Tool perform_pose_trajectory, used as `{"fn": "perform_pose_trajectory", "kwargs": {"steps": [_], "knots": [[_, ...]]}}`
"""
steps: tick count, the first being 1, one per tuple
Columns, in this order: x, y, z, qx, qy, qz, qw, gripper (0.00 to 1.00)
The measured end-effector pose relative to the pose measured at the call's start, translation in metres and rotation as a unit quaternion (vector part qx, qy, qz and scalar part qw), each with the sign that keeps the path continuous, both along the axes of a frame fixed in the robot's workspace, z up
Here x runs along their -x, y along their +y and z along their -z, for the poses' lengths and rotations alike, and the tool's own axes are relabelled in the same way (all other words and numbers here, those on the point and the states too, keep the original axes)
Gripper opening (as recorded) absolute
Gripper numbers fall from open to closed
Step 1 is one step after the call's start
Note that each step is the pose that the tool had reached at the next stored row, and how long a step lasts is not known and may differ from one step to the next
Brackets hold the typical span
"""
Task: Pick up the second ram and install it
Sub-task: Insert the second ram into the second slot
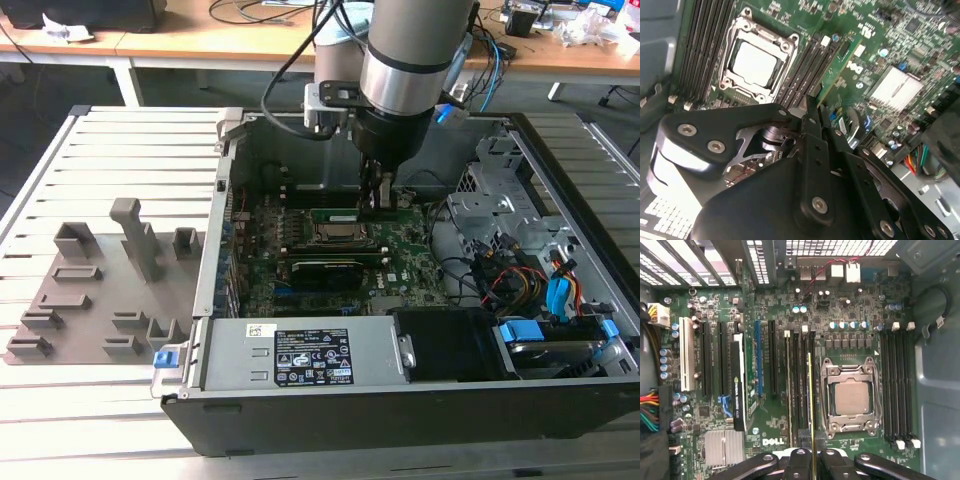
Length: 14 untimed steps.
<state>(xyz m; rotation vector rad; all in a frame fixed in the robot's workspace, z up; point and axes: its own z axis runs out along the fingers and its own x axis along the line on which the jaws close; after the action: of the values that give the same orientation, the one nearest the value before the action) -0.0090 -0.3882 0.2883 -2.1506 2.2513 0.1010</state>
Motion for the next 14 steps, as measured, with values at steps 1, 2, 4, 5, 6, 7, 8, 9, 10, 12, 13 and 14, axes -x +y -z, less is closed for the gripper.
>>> {"fn": "perform_pose_trajectory", "kwargs": {"steps": [1,2,4,5,6,7,8,9,10,12,13,14], "knots": [[0.001,0.0004,0.0021,-0.0001,0.0,0.0,1.0,0.14],[0.001,0.0005,0.0033,0.0,0.0,0.0,1.0,0.14],[0.002,0.0007,0.0064,0.0,0.0,0.0,1.0,0.14],[0.003,0.0009,0.0069,0.0001,0.0,0.0,1.0,0.14],[0.006,0.0017,0.008,-0.0001,0.0,0.0,1.0,0.14],[0.007,0.0021,0.0085,-0.0001,0.0,0.0,1.0,0.14],[0.008,0.0029,0.0092,0.0,0.0,0.0,1.0,0.14],[0.011,0.0041,0.0108,0.0,0.0,0.0,1.0,0.14],[0.013,0.0054,0.0137,0.0,0.0,0.001,1.0,0.14],[0.016,0.0056,0.0178,0.0,0.0001,0.005,1.0,0.14],[0.016,0.0057,0.0197,0.0,0.0,0.008,1.0,0.14],[0.016,0.0057,0.0217,0.0,0.0,0.013,0.9999,0.14]]}}
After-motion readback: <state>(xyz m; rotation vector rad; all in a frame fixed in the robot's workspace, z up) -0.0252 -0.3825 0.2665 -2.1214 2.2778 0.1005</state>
